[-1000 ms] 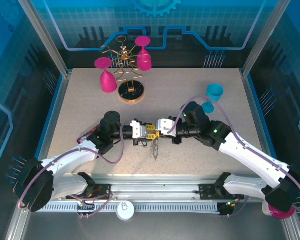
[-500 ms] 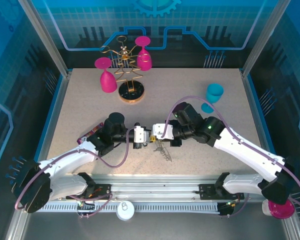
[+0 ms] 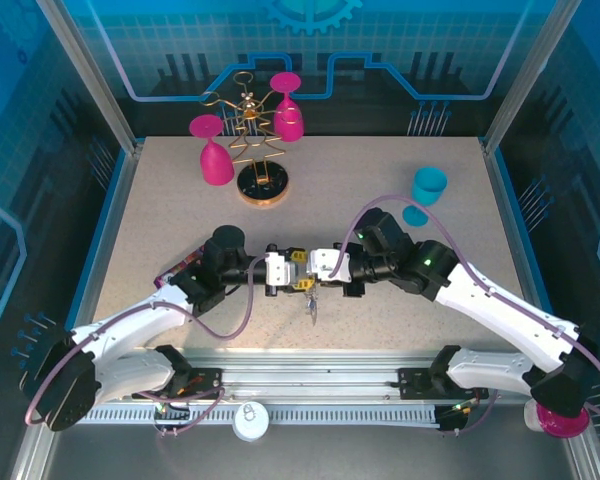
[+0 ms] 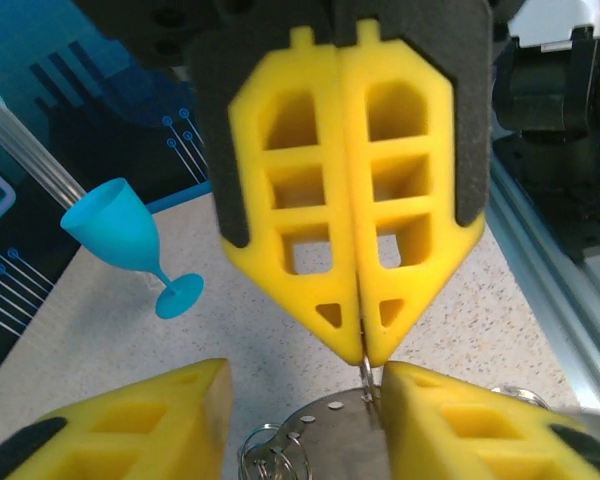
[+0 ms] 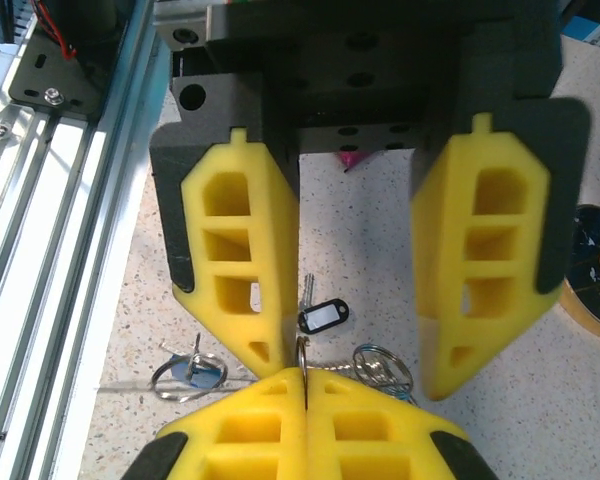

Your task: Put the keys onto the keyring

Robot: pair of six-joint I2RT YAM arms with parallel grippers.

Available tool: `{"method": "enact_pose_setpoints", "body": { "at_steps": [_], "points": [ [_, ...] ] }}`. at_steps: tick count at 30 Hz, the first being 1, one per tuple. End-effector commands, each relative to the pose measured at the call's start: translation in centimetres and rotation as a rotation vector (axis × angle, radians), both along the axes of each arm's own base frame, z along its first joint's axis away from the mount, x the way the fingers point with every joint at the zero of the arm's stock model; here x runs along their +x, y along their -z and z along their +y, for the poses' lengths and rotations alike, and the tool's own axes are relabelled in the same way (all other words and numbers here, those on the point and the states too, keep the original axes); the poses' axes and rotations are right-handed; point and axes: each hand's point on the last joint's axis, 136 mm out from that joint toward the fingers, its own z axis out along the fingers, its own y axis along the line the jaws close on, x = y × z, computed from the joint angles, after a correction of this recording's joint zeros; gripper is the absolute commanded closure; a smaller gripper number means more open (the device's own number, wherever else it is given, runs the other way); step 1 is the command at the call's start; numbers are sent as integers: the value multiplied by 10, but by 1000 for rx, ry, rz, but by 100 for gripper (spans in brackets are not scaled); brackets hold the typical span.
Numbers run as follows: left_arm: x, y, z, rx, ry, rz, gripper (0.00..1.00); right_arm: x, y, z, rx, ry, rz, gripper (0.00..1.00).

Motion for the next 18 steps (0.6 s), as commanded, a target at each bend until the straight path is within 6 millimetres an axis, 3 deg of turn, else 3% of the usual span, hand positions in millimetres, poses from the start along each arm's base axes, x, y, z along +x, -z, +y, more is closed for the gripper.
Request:
{"method": "enact_pose_setpoints", "body": {
  "at_steps": [1,7,11,18],
  "points": [
    [-4,-1,8,1,-26,11,46,-5,-13,5,67,-18,-4,100],
    [-13,7,20,50,-64,61,42,0,-9,5,80,6,2,100],
    [-13,14,24,60,-94,125,53,2,-9,7,95,14,0,100],
    [-10,20,19,60,-91,187,54,2,-8,10,111,14,7,100]
  ]
}}
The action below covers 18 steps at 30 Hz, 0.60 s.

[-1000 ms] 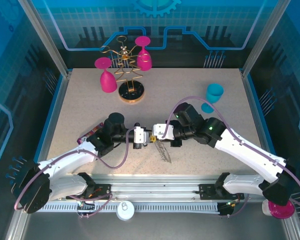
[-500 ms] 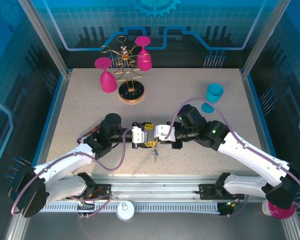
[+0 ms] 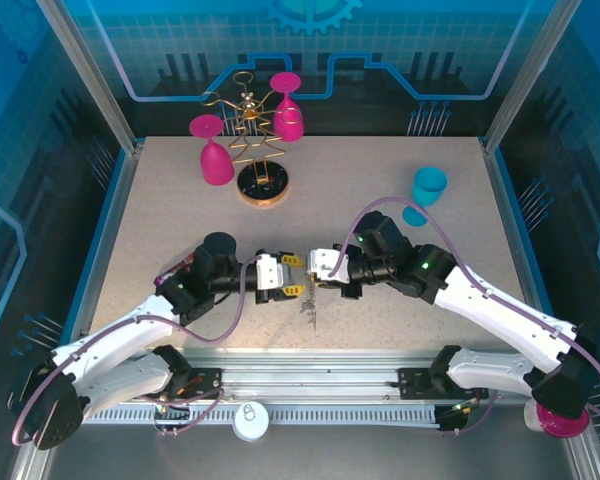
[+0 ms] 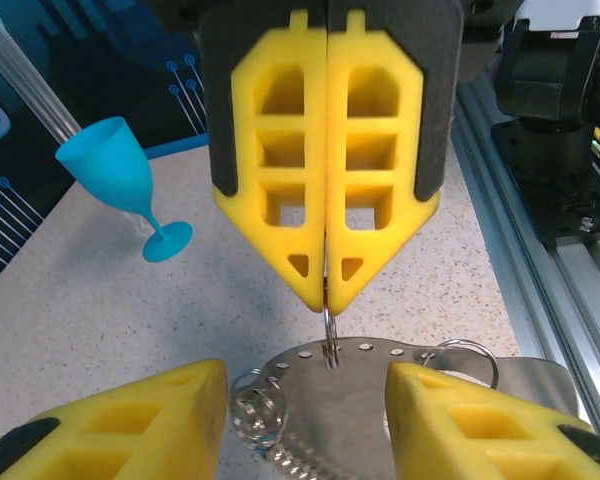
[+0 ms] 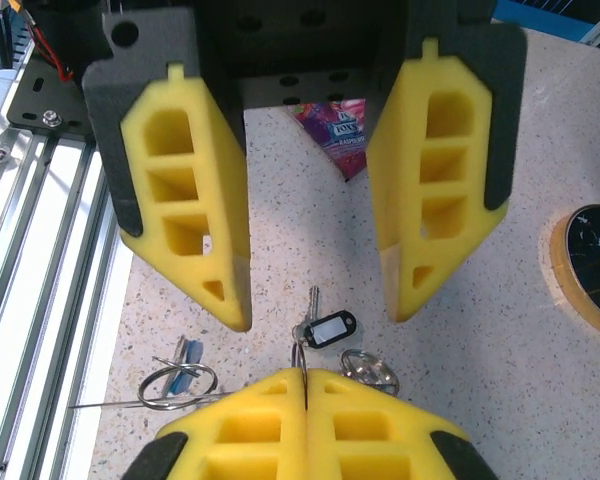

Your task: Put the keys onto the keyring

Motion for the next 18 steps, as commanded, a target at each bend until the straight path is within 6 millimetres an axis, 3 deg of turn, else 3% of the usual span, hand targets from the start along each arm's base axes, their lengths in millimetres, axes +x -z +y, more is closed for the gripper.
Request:
{"method": "enact_pose_setpoints", "body": {
  "at_steps": [1,10,18],
  "points": [
    [-1,10,-1,11,3,64,54,-1,-13,5,67,-11,-12,100],
    [4,10,-11,-8,31,79,67,-2,-16,11,89,-24,-10,100],
    [4,6,-13,-25,45,76,73,-2,-11,17,81,-27,-5,100]
  ]
}}
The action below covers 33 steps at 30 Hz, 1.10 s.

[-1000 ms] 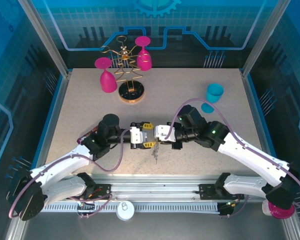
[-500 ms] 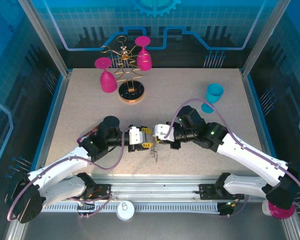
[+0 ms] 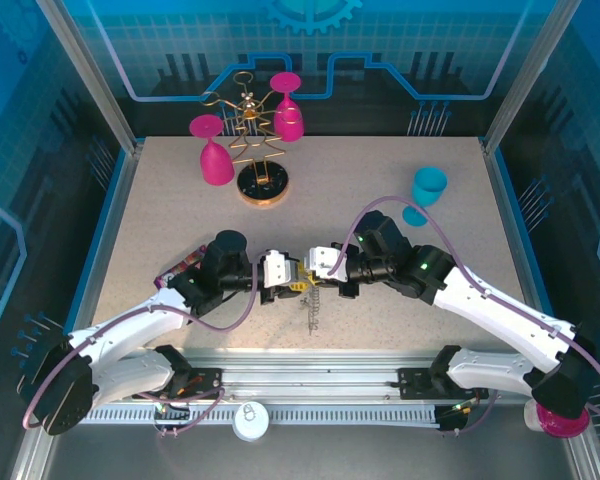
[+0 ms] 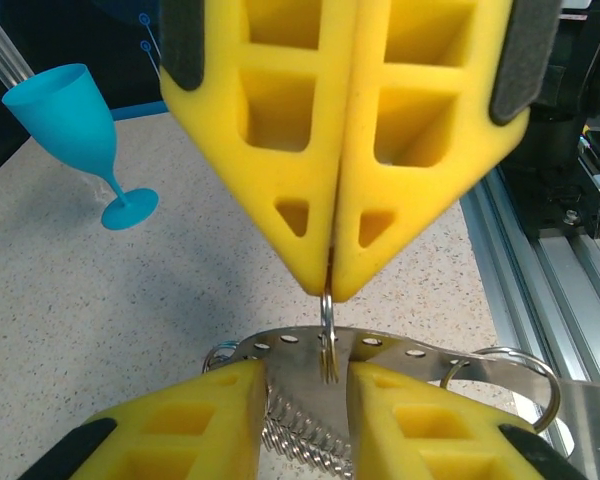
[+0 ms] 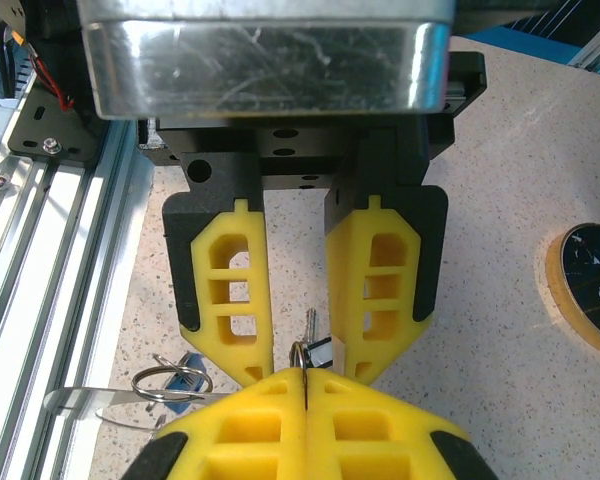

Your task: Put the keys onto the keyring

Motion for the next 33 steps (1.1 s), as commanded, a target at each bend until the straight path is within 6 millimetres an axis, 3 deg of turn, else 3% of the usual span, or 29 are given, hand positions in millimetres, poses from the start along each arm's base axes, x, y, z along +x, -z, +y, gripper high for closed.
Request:
{"method": "enact_pose_setpoints", "body": {
  "at_steps": [1,12,23,25,26,28,30,33],
  "points": [
    [-3,-16,-5,-47,37,-20,73,-2,-5,10,36,-21,-10,100],
    [-4,-21,-4,-64,41,-30,78,1,2,10,4,-3,-14,100],
    [-4,-29,-5,-82,38,-46,100,2,8,10,-12,3,-9,100],
    [-1,-30,-5,-81,28,-56,100,4,5,7,0,21,-8,100],
    [0,-30,-4,-79,24,-61,100,6,3,4,10,34,-1,97],
    [2,-30,-3,-61,11,-73,100,10,-2,-8,34,70,-4,71],
    [5,-30,-2,-38,-4,-84,100,11,-3,-20,23,94,-28,65],
    [8,-27,1,2,-15,-101,100,10,7,-32,-57,104,-52,66]
  ]
}}
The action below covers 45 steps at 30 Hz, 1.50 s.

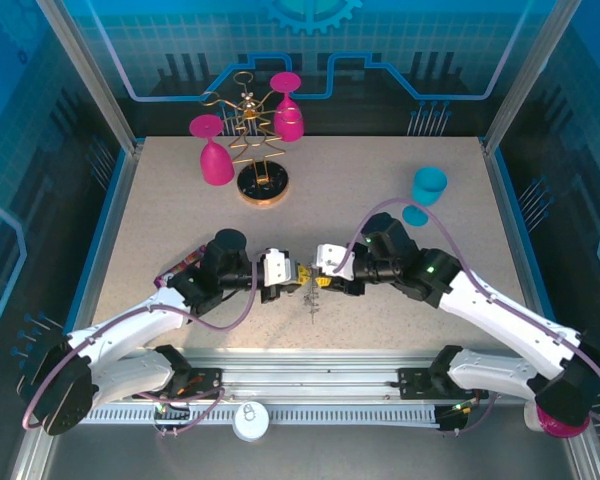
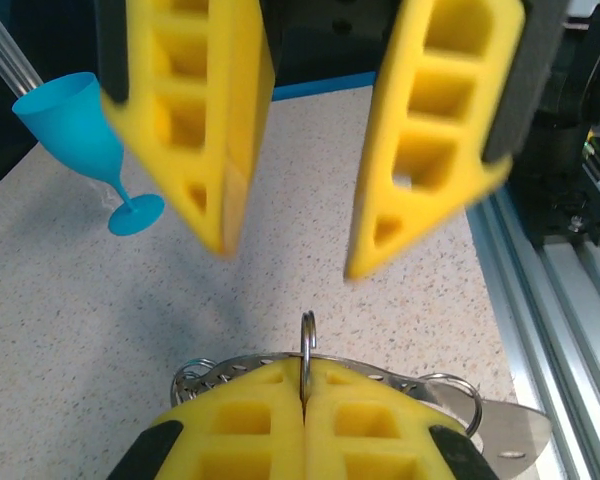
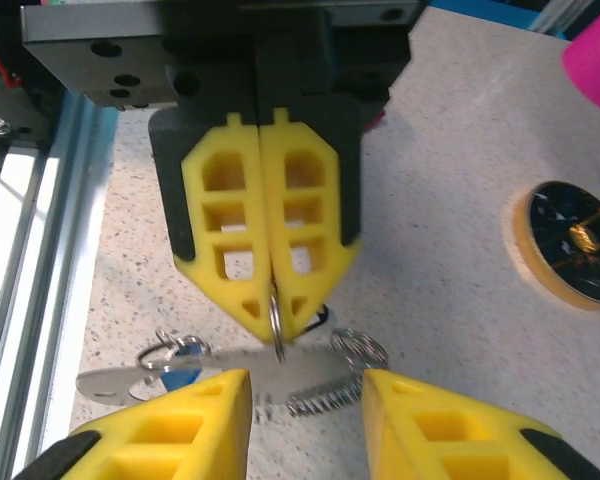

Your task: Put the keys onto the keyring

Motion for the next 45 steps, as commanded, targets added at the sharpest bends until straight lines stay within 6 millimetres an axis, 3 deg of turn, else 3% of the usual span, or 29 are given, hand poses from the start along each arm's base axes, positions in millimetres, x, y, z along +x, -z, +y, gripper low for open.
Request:
{"method": "enact_pose_setpoints", "body": {
  "at_steps": [1,14,26,30,33,35,37,39,45],
  "points": [
    [5,-21,1,14,-6,-89,100,-2,7,-12,-69,7,-22,66],
    [3,-21,1,102,-10,-97,100,0,2,23,-20,-66,-43,69],
    [-1,-26,-2,90,12,-91,100,-2,-1,34,26,-93,-40,76],
    [-1,-27,-3,90,14,-87,100,-1,0,36,29,-96,-41,84],
    [-1,-29,-3,84,13,-84,100,-2,0,37,32,-103,-37,100],
    [-1,-30,-2,85,8,-81,100,-3,0,35,36,-101,-36,100],
    [-1,-29,2,91,-10,-86,78,-5,-5,32,68,-98,-33,100],
    [-1,-28,8,81,-31,-98,67,-7,-11,26,116,-95,-17,100],
    [-11,-36,22,-31,-62,-75,65,-13,-29,13,302,-119,55,100]
  ]
}}
